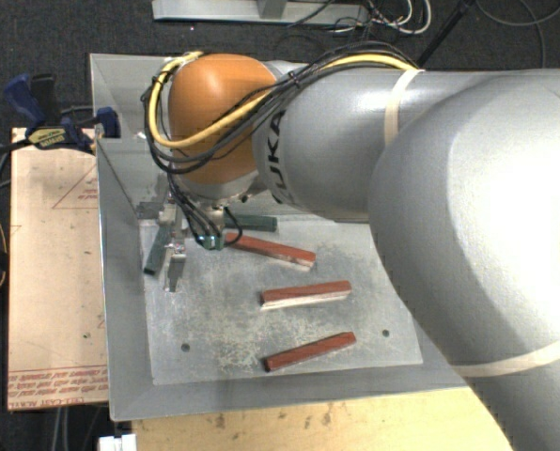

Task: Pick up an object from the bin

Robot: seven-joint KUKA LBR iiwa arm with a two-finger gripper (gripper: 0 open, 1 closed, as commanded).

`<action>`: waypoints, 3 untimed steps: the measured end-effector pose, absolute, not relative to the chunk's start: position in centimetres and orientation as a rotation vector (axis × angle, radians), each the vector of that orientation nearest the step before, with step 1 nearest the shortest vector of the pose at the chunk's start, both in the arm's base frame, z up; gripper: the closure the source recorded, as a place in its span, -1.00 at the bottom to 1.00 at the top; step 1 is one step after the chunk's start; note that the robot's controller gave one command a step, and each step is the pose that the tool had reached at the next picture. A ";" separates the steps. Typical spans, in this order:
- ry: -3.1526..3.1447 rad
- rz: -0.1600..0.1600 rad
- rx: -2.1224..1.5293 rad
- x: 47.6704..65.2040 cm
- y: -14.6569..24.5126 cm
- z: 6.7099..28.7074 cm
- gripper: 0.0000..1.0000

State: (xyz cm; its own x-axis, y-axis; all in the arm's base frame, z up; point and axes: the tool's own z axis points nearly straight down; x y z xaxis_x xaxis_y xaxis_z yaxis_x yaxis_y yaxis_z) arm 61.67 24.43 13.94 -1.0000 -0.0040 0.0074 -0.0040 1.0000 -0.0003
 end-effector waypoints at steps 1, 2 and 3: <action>-3.142 -0.002 0.000 61.9 24.3 14.5 -1.00; -3.118 -0.005 0.464 63.9 25.2 8.8 -1.00; -3.050 0.004 0.784 65.0 25.1 7.5 -1.00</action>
Offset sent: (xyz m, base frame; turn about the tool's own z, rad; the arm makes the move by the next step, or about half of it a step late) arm 0.0237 0.0083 -0.0694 -0.3584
